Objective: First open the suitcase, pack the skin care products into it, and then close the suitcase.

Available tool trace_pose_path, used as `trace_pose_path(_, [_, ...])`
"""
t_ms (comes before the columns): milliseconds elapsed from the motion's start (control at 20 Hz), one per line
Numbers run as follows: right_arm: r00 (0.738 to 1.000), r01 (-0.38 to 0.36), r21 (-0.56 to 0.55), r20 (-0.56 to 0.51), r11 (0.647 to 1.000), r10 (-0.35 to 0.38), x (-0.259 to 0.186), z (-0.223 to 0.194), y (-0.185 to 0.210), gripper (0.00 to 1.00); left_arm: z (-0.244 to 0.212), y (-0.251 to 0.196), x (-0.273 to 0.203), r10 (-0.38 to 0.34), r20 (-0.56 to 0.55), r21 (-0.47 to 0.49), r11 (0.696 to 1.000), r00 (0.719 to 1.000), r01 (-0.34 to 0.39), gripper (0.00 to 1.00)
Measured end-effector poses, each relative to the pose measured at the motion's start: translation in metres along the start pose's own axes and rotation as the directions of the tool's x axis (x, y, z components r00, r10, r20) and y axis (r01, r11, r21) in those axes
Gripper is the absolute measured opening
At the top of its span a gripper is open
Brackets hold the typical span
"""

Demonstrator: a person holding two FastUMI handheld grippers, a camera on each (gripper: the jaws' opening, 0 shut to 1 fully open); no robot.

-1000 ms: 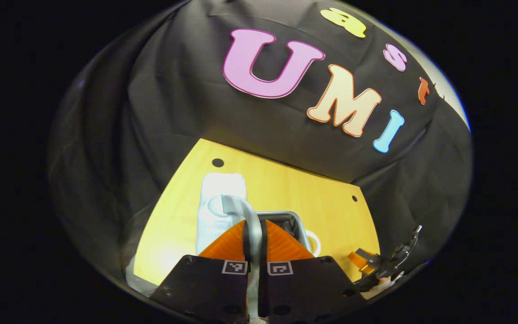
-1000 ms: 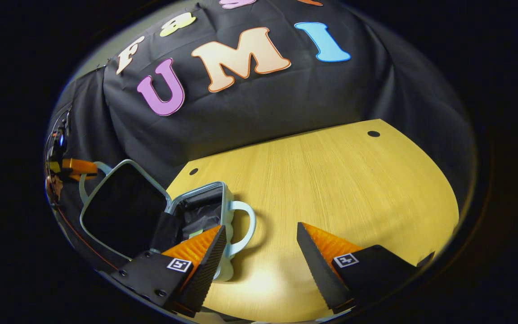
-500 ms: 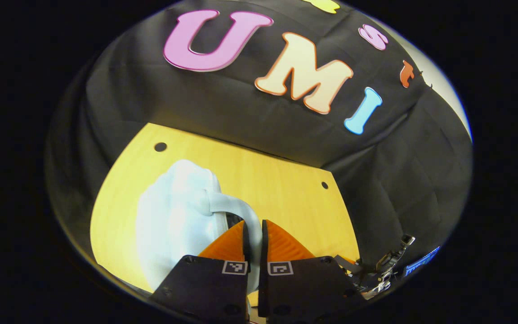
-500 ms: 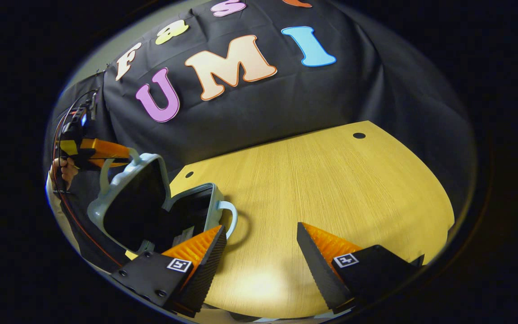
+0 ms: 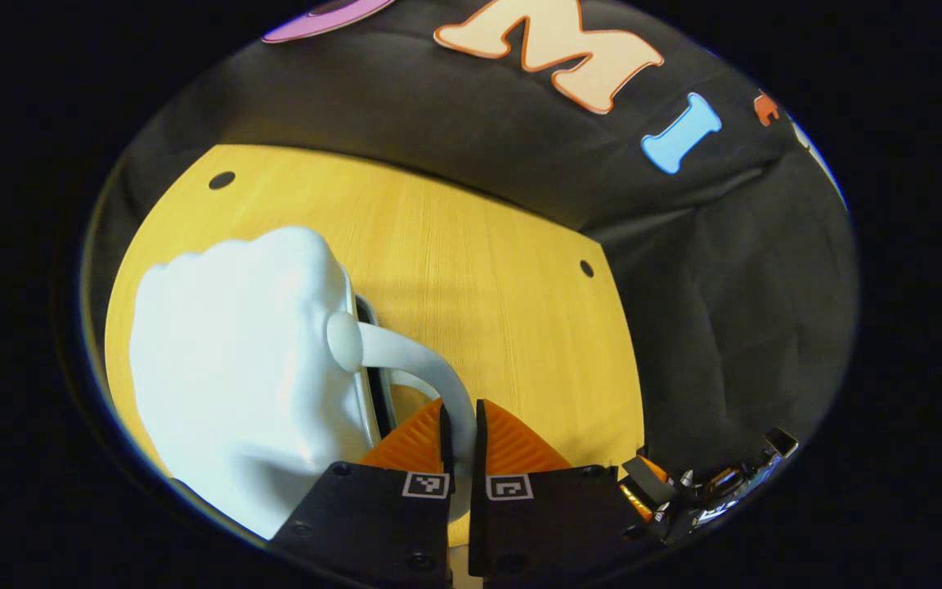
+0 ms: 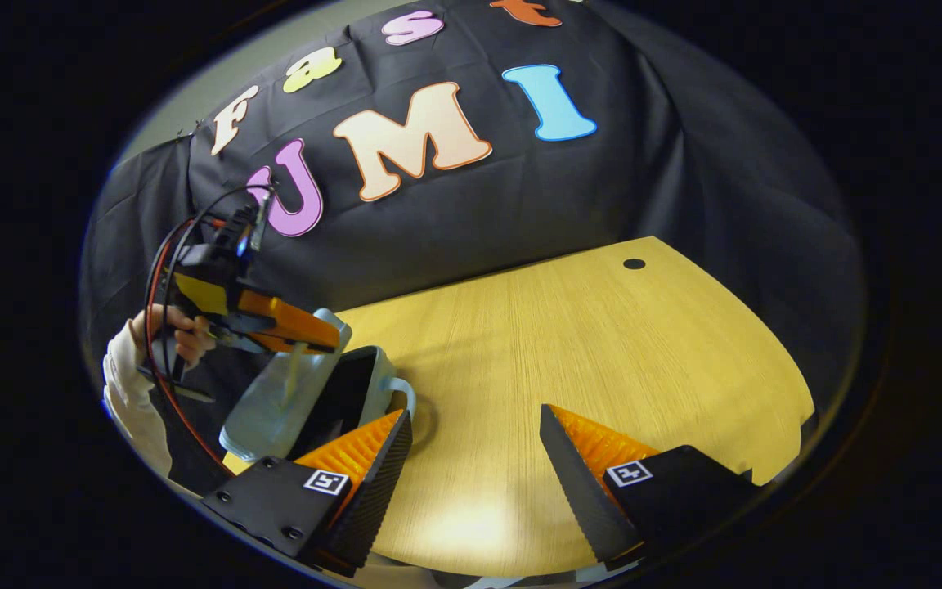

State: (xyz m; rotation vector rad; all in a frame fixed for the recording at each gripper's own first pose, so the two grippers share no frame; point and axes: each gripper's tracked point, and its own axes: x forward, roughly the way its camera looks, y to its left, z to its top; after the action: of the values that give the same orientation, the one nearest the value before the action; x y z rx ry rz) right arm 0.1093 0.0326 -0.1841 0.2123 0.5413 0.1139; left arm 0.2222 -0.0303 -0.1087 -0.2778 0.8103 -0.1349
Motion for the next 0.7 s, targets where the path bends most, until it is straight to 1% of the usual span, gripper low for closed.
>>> trace_pose_path(150, [1.000, 0.010, -0.005, 0.009, 1.000, -0.010, -0.005, 0.000, -0.004, 0.98, -0.014, 0.003, 0.027, 0.061, -0.053, 0.014, 0.998, 0.997, -0.060, 0.03])
trace_pose_path(350, [0.999, 0.027, -0.001, 0.022, 1.000, -0.027, -0.009, 0.004, -0.017, 0.98, -0.020, 0.006, 0.037, 0.141, -0.088, 0.066, 0.989, 0.986, -0.136, 0.03])
trace_pose_path(400, [0.999, 0.025, 0.004, 0.024, 1.000, -0.025, -0.009, 0.005, -0.018, 0.98, -0.023, 0.006, 0.038, 0.156, -0.096, 0.076, 0.986, 0.983, -0.149, 0.04])
trace_pose_path(550, [0.999, 0.020, -0.003, 0.028, 1.000, -0.020, -0.006, 0.007, -0.022, 0.98, -0.025, 0.006, 0.035, 0.179, -0.102, 0.100, 0.981, 0.978, -0.169, 0.13])
trace_pose_path(600, [0.999, 0.014, -0.008, 0.029, 1.000, -0.014, -0.004, 0.008, -0.022, 0.98, -0.023, 0.002, 0.031, 0.170, -0.091, 0.105, 0.981, 0.981, -0.160, 0.17])
trace_pose_path(650, [1.000, 0.005, -0.012, 0.030, 1.000, -0.004, -0.003, 0.010, -0.020, 0.98, -0.021, 0.003, 0.025, 0.174, -0.079, 0.122, 0.979, 0.982, -0.164, 0.31])
trace_pose_path(700, [1.000, -0.007, -0.014, 0.030, 1.000, 0.007, -0.002, 0.010, -0.019, 0.98, -0.019, 0.005, 0.020, 0.188, -0.065, 0.145, 0.973, 0.980, -0.177, 0.49])
